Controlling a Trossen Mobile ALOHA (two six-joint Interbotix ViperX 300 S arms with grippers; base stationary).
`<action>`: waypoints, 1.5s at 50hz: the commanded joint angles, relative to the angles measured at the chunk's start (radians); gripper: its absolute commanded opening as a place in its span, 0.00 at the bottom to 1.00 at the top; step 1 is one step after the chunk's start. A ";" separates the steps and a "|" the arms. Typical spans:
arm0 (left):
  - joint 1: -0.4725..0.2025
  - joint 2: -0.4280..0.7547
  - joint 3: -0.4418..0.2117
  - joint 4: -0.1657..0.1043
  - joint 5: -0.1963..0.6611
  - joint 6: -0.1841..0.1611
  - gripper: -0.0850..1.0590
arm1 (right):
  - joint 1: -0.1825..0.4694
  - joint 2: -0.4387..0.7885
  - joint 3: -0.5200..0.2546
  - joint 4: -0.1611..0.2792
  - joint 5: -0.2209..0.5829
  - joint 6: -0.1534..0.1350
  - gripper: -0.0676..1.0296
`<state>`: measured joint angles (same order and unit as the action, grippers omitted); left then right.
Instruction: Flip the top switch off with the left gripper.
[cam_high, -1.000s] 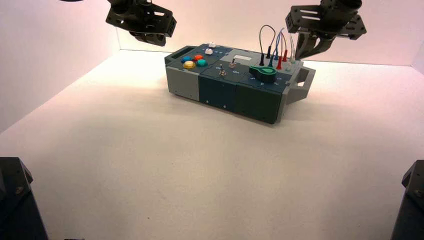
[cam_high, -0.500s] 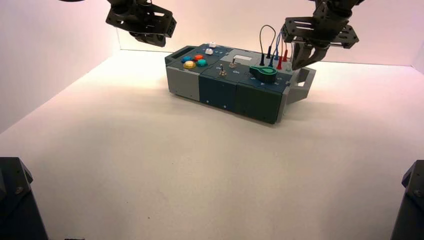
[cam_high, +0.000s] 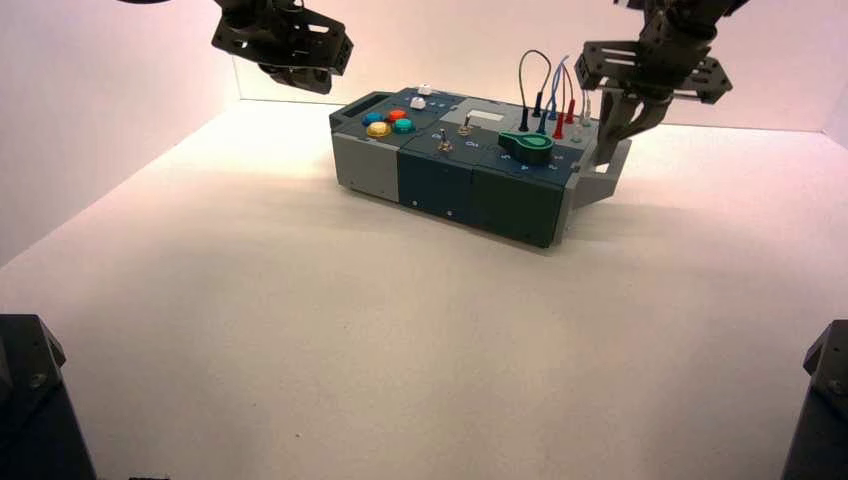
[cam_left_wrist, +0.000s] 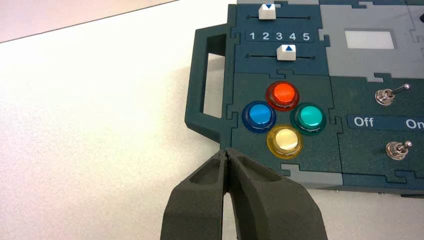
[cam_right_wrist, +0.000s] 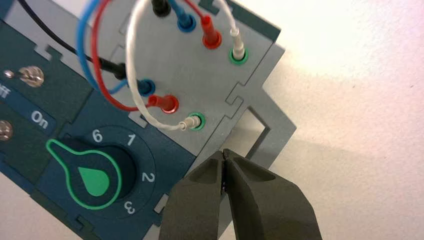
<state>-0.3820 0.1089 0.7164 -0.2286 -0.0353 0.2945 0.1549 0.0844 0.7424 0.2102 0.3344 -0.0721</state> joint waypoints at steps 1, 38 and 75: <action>-0.002 -0.017 -0.021 0.002 -0.002 0.005 0.05 | -0.002 0.002 -0.035 -0.002 0.011 0.000 0.04; -0.115 -0.006 -0.163 0.002 0.212 0.014 0.05 | -0.002 0.055 -0.049 -0.014 0.110 -0.006 0.04; -0.302 0.106 -0.310 -0.003 0.298 0.015 0.05 | -0.002 0.051 -0.049 -0.017 0.106 -0.006 0.04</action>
<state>-0.6750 0.2163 0.4495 -0.2301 0.2623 0.3068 0.1549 0.1365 0.6964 0.1979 0.4387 -0.0752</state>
